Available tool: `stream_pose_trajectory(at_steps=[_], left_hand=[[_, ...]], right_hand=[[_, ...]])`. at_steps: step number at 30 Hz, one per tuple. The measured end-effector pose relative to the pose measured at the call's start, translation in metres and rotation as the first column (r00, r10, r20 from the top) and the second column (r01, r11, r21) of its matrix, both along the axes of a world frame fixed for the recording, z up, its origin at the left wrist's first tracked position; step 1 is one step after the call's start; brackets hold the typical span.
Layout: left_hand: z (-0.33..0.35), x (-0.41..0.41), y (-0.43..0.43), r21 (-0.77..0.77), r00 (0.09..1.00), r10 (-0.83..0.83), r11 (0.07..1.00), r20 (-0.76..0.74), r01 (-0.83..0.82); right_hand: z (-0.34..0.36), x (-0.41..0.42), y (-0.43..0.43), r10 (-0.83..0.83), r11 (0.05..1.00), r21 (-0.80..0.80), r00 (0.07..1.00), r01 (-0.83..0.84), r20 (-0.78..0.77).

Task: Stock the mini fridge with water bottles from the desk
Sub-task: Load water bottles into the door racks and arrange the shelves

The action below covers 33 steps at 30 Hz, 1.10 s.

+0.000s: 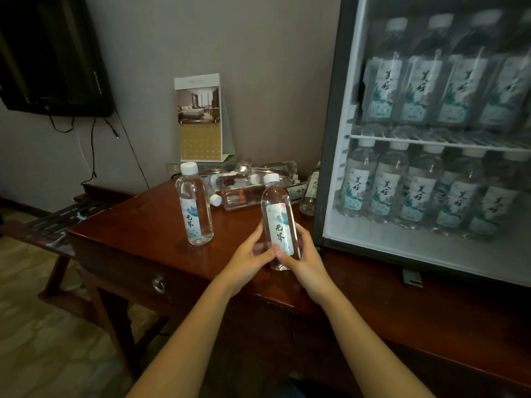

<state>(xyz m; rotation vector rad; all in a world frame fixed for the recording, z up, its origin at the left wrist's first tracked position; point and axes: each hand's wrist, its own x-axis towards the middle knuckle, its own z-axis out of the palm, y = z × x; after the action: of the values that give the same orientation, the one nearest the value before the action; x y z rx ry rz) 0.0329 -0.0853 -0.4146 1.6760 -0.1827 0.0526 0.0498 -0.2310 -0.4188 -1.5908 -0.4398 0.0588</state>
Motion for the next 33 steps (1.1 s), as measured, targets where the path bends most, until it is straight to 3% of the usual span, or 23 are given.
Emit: stream_pose_trajectory(at_steps=[9,19,26,30,33], left_hand=[[0.022,-0.024,-0.034,-0.066,0.998,-0.051,0.997,-0.044,0.048],[0.106,-0.038,-0.137,-0.115,0.973,-0.155,0.977,0.173,0.177],[0.175,-0.072,-0.225,-0.118,0.860,-0.332,0.907,0.388,0.404],[0.212,-0.095,-0.266,-0.083,0.730,-0.434,0.829,0.528,0.552],[0.237,-0.108,-0.294,0.005,0.619,-0.418,0.831,0.665,0.556]], right_hand=[[0.004,-0.037,-0.025,-0.040,0.999,-0.026,0.999,0.039,-0.034],[0.093,-0.089,-0.118,-0.235,0.972,0.036,0.963,0.233,0.134],[0.165,-0.142,-0.196,-0.423,0.906,0.125,0.847,0.405,0.321],[0.200,-0.177,-0.235,-0.505,0.858,0.126,0.770,0.498,0.391],[0.227,-0.201,-0.257,-0.545,0.821,0.127,0.697,0.556,0.466]])
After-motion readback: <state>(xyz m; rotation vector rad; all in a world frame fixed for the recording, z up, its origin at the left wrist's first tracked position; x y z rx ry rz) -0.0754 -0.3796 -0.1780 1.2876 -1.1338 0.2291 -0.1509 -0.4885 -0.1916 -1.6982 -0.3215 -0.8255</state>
